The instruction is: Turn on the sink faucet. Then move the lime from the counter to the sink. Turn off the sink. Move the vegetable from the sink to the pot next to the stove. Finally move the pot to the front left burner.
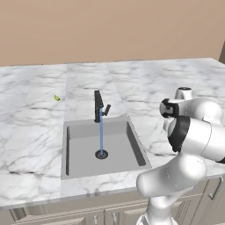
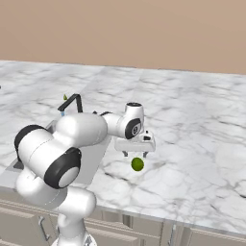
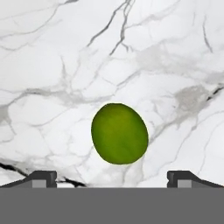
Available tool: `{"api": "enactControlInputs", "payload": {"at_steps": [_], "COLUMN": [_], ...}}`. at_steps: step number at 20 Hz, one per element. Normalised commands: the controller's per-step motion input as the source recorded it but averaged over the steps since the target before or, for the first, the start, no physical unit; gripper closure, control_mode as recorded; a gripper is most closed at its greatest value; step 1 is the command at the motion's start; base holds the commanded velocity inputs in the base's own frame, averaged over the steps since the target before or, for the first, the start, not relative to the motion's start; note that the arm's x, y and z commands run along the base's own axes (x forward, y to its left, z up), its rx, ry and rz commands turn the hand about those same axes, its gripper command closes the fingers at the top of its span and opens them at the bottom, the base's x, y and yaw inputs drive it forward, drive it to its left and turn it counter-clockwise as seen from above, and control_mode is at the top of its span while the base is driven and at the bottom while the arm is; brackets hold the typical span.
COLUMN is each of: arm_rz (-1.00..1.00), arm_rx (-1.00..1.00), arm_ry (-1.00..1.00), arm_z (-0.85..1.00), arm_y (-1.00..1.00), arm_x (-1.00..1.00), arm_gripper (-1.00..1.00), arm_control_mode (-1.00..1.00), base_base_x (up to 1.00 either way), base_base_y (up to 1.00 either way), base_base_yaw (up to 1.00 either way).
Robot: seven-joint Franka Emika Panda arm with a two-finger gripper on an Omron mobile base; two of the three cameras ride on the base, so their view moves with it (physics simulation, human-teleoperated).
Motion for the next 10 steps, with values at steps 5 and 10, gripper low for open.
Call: {"api": "enactControlInputs", "payload": {"at_steps": [5,10], "arm_rz": [0.19,0.1], "arm_rx": [0.0,0.0], "arm_ry": [0.0,0.0], "arm_z": [-0.09,-0.14], "arm_y": [0.0,0.02], "arm_x": [0.01,0.0], "arm_gripper": [-1.0,-1.0], "arm_control_mode": [-1.0,-1.0], "base_base_x": [0.0,0.0], "base_base_y": [0.0,0.0], "base_base_yaw": [0.0,0.0]}}
